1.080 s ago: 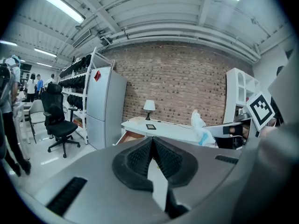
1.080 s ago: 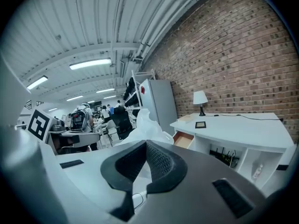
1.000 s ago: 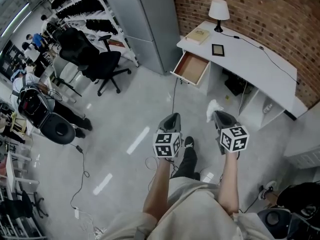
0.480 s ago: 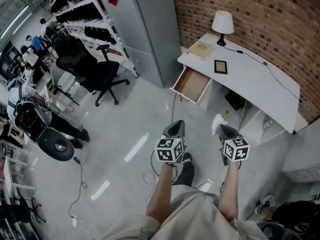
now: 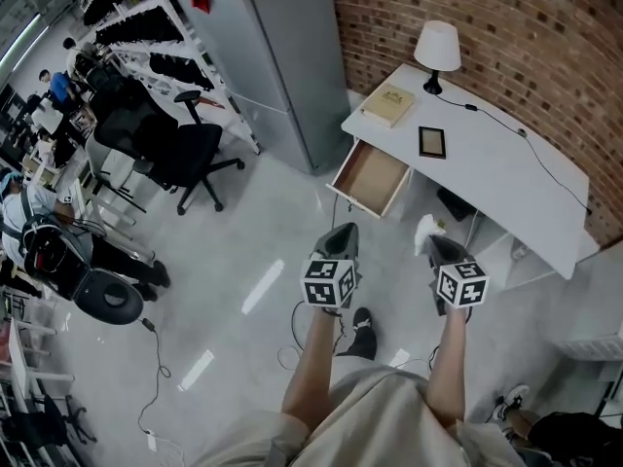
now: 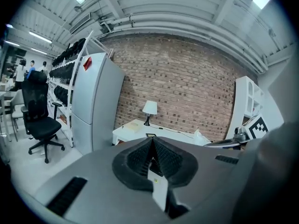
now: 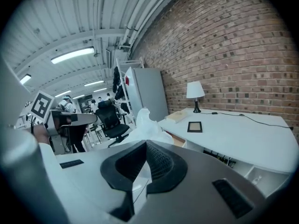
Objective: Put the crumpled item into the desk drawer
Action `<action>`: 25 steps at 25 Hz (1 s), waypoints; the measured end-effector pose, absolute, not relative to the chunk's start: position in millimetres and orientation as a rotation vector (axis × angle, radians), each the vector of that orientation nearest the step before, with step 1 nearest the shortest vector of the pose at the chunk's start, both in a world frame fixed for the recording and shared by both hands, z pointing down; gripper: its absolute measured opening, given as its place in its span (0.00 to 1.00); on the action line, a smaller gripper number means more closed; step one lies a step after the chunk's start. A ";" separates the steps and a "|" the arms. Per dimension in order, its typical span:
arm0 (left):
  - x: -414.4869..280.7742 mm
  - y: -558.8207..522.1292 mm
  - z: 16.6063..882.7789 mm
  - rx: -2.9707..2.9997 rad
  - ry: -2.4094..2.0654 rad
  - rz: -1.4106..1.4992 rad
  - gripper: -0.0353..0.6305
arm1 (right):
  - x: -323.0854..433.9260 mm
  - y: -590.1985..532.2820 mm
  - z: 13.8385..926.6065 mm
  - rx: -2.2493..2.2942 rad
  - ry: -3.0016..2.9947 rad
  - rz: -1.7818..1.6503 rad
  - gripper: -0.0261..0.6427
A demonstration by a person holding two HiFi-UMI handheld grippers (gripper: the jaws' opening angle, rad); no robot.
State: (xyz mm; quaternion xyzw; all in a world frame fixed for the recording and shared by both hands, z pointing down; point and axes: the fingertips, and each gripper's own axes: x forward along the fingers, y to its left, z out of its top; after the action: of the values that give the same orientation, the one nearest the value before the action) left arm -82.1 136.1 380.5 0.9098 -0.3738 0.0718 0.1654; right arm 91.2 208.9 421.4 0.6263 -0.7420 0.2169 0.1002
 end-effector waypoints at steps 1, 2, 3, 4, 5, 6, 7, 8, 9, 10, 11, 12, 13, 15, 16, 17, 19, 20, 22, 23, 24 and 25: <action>-78.8 124.7 382.9 2.590 -1.061 0.210 0.08 | 94.1 198.1 423.2 1.849 -2.179 0.629 0.08; -75.4 113.8 385.5 2.589 -1.056 0.216 0.08 | 97.8 187.4 424.7 1.850 -2.166 0.621 0.08; -71.9 103.0 388.2 2.588 -1.052 0.225 0.08 | 101.9 176.7 425.6 1.853 -2.160 0.619 0.08; -68.7 92.2 390.8 2.588 -1.051 0.237 0.08 | 106.2 166.1 426.0 1.858 -2.158 0.622 0.08; -65.9 81.4 392.8 2.587 -1.051 0.247 0.08 | 110.4 155.9 426.1 1.864 -2.158 0.628 0.08; -63.8 70.7 394.0 2.587 -1.052 0.253 0.08 | 113.9 146.2 426.6 1.870 -2.158 0.634 0.08; -62.5 60.2 394.6 2.586 -1.053 0.254 0.08 | 116.4 137.0 427.6 1.876 -2.157 0.639 0.08; -61.7 49.8 394.9 2.584 -1.054 0.253 0.08 | 118.1 127.9 428.9 1.881 -2.157 0.644 0.08; -61.2 39.4 395.6 2.583 -1.054 0.250 0.08 | 119.5 118.9 430.5 1.888 -2.155 0.651 0.08; -60.9 29.2 396.8 2.581 -1.054 0.248 0.08 | 120.8 110.1 432.4 1.897 -2.152 0.657 0.08; -61.0 19.7 398.7 2.578 -1.054 0.246 0.08 | 121.9 101.8 434.7 1.907 -2.146 0.660 0.08; -61.3 11.3 401.5 2.574 -1.052 0.244 0.08 | 122.9 94.7 437.3 1.915 -2.137 0.661 0.08; -61.7 4.3 405.1 2.569 -1.049 0.244 0.08 | 123.9 89.1 440.0 1.924 -2.126 0.660 0.08; -62.8 -7.6 413.6 2.556 -1.039 0.241 0.08 | 126.2 81.2 445.0 1.942 -2.104 0.655 0.08; -64.2 -13.6 417.1 2.547 -1.039 0.235 0.08 | 127.0 77.2 446.8 1.947 -2.096 0.650 0.08; -66.4 -19.6 419.9 2.536 -1.042 0.226 0.08 | 127.4 72.9 448.1 1.947 -2.090 0.645 0.08; -70.1 -27.7 424.9 2.520 -1.046 0.218 0.08 | 127.7 67.5 450.8 1.942 -2.079 0.643 0.08; -70.5 -29.7 427.9 2.515 -1.044 0.222 0.08 | 128.6 66.7 452.5 1.941 -2.074 0.646 0.08; -68.5 -33.8 433.4 2.508 -1.040 0.230 0.08 | 132.8 64.5 456.5 1.941 -2.064 0.655 0.08; -67.3 -36.4 435.5 2.504 -1.041 0.230 0.08 | 134.8 62.5 458.8 1.939 -2.060 0.658 0.08; -66.7 -38.7 437.4 2.498 -1.043 0.227 0.08 | 135.8 60.1 461.3 1.934 -2.059 0.661 0.08; -66.6 -40.4 439.5 2.493 -1.045 0.225 0.08 | 135.5 57.6 464.0 1.925 -2.061 0.665 0.08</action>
State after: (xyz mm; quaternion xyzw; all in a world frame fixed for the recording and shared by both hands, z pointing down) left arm -66.6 -40.4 439.5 0.8980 -0.3764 0.0811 0.2129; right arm 135.5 57.6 464.0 0.6595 -0.7060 0.2278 0.1218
